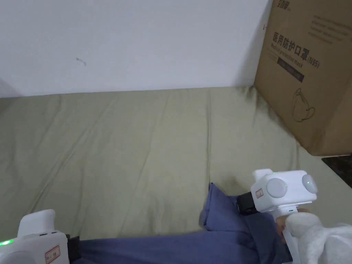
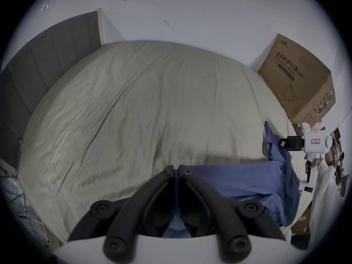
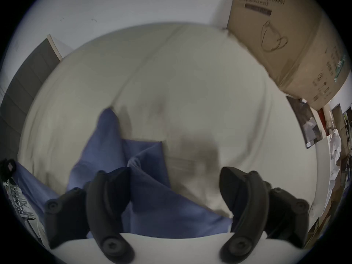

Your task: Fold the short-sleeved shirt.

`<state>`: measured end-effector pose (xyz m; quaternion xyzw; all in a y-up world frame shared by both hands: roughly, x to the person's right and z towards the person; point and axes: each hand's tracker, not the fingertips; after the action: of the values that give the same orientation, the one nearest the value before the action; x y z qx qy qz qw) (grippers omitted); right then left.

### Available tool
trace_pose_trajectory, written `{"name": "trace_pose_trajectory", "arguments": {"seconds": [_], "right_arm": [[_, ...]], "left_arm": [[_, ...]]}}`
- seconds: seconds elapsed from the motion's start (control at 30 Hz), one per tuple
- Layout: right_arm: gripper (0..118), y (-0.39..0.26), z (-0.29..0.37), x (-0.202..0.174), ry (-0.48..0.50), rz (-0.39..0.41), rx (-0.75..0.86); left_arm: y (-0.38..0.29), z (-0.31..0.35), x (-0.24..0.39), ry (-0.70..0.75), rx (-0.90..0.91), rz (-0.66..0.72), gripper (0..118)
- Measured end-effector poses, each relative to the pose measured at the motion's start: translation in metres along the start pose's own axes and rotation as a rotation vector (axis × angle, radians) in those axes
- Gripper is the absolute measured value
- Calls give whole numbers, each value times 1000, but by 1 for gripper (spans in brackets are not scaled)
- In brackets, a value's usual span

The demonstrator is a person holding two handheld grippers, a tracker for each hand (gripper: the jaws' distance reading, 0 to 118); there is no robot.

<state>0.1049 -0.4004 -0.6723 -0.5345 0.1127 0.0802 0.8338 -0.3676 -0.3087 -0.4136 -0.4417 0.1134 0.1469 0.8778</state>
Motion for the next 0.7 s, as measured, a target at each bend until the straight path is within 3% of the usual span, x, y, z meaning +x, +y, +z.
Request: {"name": "trace_pose_trajectory", "arguments": {"seconds": [0.13,0.17,0.2,0.23,0.3,0.7], "right_arm": [[65,14,10,4,15,5,15],[43,18,18,5,-12,26,48],[6,21,26,7,-79,33,78],[1,21,28,11,-33,16,61],[1,16,43,10,2,-34,65],[1,16,205,41,41,-73,306]], "left_arm": [[4,-5,-2,8,-5,-19,3],[6,-5,-2,10,-6,-21,3],[8,-5,-3,10,-7,-21,3],[9,-4,-4,12,-4,-23,3],[11,1,-5,19,2,-20,3],[44,79,-6,58,137,-88,3]]}}
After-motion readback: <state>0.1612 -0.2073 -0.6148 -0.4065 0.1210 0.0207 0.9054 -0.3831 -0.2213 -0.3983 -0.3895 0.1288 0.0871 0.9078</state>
